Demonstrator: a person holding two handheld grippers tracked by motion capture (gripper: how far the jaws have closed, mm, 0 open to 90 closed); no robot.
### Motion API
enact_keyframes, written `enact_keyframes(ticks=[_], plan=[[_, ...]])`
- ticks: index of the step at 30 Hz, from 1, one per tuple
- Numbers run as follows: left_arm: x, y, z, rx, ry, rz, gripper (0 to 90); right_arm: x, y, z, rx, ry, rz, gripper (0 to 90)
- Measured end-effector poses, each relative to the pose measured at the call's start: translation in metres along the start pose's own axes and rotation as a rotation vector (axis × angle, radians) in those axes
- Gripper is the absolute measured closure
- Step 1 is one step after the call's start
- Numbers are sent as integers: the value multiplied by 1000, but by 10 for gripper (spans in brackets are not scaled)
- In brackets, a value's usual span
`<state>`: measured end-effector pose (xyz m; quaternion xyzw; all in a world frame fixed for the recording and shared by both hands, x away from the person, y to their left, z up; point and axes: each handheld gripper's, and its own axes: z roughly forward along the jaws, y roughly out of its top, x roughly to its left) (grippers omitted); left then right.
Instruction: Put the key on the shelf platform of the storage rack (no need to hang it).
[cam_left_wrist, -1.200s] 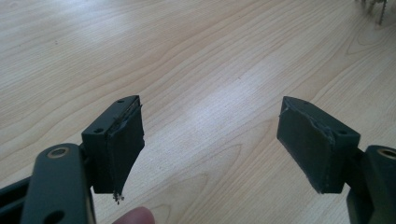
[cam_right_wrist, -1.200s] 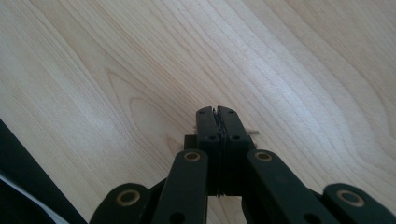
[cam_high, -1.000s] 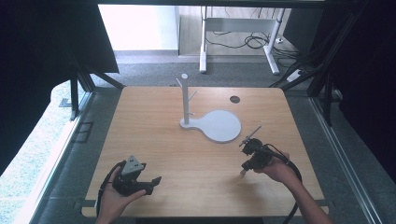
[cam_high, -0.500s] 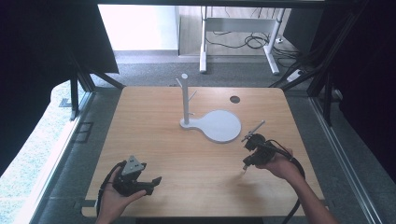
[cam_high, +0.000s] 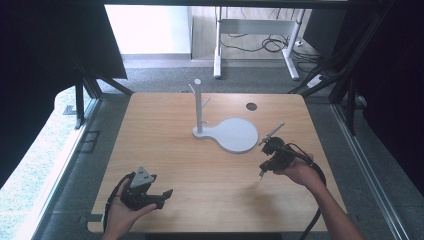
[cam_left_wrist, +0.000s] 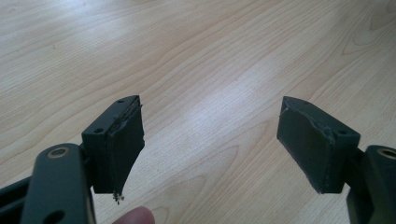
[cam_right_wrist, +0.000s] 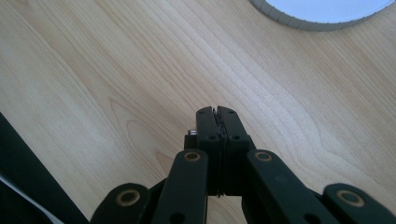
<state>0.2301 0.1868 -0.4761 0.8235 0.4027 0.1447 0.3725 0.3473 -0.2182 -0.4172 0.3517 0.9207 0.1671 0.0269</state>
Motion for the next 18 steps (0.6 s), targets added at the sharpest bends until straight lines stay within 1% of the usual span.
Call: enact_keyframes(ticks=[6, 18], plan=[[0, 0, 0, -1, 0, 0, 232, -2, 7, -2, -1, -3, -1, 896], [-1, 0, 1, 5, -1, 2, 232, -11, 22, -6, -15, -6, 12, 896]])
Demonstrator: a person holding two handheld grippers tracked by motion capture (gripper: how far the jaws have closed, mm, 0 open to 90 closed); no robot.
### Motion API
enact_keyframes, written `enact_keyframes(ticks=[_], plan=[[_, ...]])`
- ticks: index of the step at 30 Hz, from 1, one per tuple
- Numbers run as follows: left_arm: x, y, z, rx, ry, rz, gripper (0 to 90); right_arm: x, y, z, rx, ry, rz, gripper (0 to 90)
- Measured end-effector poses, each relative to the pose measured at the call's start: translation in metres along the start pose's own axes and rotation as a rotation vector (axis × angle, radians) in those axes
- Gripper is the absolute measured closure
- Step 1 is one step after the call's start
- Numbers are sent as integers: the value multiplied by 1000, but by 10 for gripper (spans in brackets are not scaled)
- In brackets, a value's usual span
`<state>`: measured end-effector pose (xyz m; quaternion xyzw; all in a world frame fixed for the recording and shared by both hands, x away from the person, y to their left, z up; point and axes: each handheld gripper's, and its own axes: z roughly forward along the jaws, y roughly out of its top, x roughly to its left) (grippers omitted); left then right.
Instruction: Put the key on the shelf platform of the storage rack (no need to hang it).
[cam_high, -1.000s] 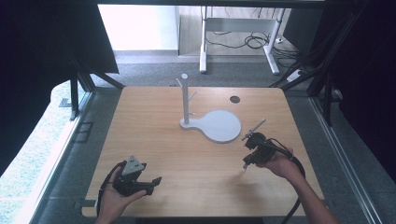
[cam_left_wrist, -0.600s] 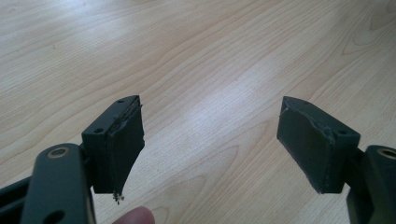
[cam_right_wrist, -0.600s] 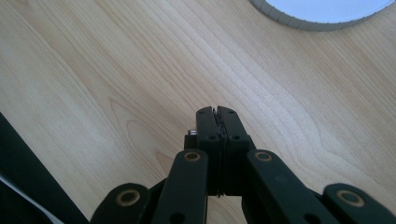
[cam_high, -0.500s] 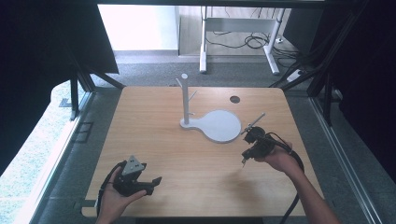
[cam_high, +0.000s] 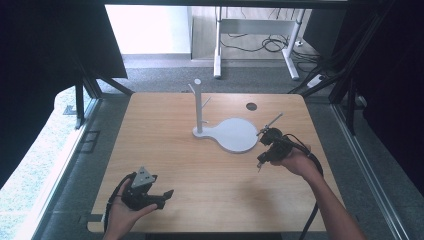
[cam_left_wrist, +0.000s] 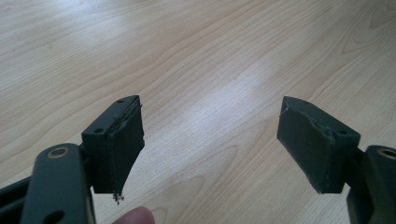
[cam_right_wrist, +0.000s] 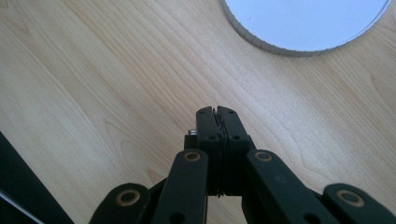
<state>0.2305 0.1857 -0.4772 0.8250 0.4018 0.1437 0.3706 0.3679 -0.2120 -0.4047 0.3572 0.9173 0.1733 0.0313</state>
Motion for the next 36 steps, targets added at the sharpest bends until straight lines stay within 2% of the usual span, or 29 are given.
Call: enact_keyframes(ticks=[9, 23, 34, 36], plan=[[1, 0, 0, -1, 3, -1, 232, -4, 10, 2, 7, -12, -5, 896], [2, -1, 0, -2, 4, -3, 231, -11, 28, 5, 2, -4, 9, 896], [2, -1, 0, -1, 2, -1, 232, -16, 36, 14, 11, 1, 19, 896], [2, -1, 0, -1, 3, -2, 232, -16, 38, 14, 11, -12, 18, 897]])
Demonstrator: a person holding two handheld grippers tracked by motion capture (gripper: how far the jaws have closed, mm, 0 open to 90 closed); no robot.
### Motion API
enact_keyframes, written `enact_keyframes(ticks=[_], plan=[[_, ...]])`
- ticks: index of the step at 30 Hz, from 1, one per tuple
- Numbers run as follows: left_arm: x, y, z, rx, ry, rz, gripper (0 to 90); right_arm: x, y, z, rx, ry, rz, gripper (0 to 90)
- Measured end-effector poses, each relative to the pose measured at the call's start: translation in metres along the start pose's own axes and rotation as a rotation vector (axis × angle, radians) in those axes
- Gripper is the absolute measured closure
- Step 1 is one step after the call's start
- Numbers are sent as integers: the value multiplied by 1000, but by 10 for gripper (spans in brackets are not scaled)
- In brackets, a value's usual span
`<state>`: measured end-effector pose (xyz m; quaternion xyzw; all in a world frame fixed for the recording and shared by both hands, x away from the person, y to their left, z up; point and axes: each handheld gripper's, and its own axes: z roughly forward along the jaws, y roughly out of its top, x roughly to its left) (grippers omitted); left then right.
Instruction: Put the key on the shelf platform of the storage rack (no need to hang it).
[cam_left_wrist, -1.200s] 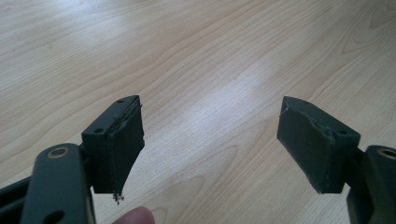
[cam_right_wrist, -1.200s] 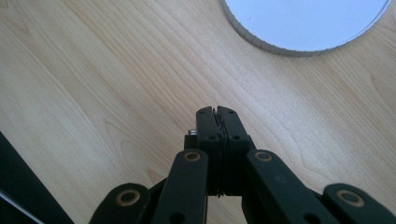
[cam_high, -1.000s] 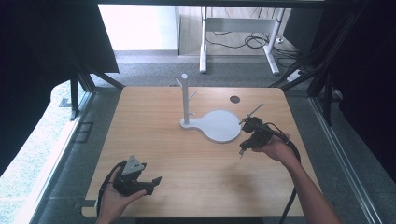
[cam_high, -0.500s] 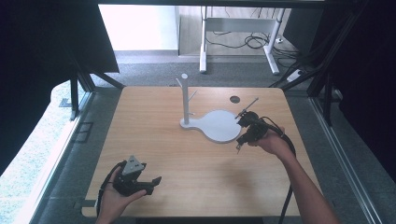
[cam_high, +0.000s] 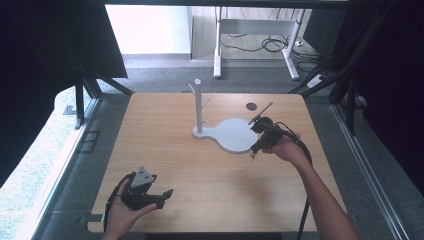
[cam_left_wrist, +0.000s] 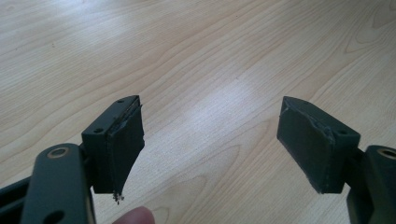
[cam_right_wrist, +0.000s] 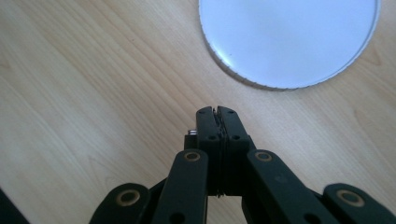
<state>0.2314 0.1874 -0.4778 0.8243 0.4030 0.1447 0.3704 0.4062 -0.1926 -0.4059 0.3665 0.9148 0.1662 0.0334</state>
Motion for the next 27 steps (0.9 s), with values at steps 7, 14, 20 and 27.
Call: enact_keyframes(ticks=[7, 14, 20, 27], plan=[[0, 0, 0, 0, 0, 1, 232, -1, 6, -1, 2, -5, -4, 896], [0, 0, 0, -2, 1, -1, 232, -5, 11, -1, 6, -6, 13, 896], [0, 0, -1, -2, 0, 1, 232, -9, 15, 1, 4, -1, 26, 896], [1, 0, -1, -2, 0, -2, 232, -14, 22, 2, 0, -24, 34, 896]])
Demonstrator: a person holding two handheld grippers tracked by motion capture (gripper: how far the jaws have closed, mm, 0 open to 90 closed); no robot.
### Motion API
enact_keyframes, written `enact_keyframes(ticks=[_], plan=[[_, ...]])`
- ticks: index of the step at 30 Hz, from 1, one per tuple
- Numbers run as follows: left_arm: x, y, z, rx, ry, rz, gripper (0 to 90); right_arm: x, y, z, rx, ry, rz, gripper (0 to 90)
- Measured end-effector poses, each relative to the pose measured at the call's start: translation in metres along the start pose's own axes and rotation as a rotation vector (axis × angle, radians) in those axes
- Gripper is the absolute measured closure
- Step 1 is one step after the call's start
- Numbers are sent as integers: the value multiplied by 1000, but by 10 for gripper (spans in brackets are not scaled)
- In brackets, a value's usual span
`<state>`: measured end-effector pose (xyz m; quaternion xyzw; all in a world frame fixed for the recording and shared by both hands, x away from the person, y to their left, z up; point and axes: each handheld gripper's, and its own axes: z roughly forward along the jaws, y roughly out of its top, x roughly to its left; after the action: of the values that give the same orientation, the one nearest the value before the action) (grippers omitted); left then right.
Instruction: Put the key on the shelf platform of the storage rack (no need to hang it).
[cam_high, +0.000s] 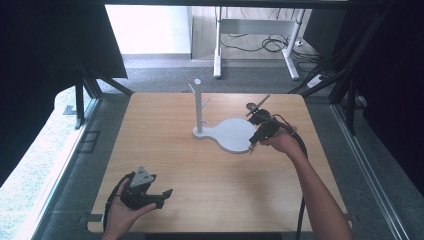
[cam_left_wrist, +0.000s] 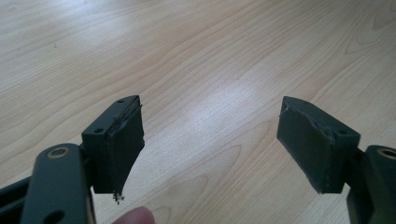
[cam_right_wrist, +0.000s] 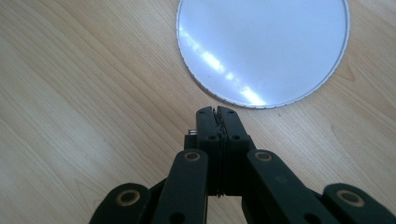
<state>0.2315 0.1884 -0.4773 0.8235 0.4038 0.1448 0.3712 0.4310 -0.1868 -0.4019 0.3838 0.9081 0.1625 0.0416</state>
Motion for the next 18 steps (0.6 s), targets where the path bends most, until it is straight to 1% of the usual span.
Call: enact_keyframes(ticks=[8, 14, 15, 18], plan=[[0, 0, 0, 0, 0, 2, 232, -5, 10, 1, -16, 7, 25, 896], [1, 0, -1, -2, 0, 1, 232, -10, 17, 6, -16, 16, 41, 896], [1, 0, -1, -4, 1, 0, 232, -10, 18, 7, -13, 15, 48, 897], [1, 0, -1, -3, 2, 0, 232, -12, 21, 10, -9, 11, 48, 896]])
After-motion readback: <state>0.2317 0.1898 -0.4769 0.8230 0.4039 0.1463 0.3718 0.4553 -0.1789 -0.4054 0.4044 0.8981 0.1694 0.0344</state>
